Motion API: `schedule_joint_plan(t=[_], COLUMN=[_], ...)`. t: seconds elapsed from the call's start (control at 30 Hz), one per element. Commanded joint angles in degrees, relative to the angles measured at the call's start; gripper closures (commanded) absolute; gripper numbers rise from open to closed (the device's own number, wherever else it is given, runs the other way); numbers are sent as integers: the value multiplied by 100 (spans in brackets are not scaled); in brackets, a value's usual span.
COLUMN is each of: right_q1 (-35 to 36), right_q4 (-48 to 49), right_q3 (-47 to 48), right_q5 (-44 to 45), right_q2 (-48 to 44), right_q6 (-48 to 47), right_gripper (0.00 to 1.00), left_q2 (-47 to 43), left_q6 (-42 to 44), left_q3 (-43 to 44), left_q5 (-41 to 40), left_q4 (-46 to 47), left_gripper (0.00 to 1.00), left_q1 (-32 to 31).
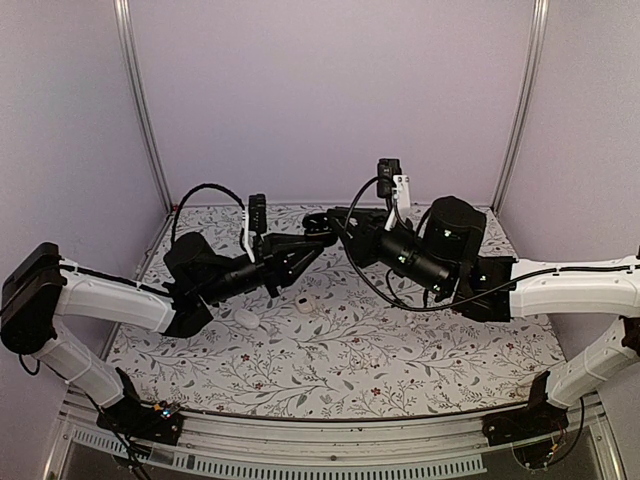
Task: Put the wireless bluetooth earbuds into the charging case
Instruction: Insert the right earbud into the right side groove of the charging case.
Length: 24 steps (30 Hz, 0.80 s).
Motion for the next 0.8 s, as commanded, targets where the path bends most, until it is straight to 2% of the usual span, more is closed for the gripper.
schedule_joint_plan(t=[0.0, 0.4, 0.77], right_q1=[82, 87, 92], right_q4=[-363, -396, -541], right_q3=[48, 53, 168], right_q5=[-27, -51, -95], right_q2=[194, 210, 199], right_q6=[-107, -41, -58], right_gripper=[78, 73, 74], left_q2=[-107, -88, -44], left_q6=[-31, 68, 390], left_q3=[175, 175, 203], left_q5=[-20, 18, 93], left_q4=[576, 401, 19], left_gripper=[100, 100, 100], left_q1=[112, 119, 105])
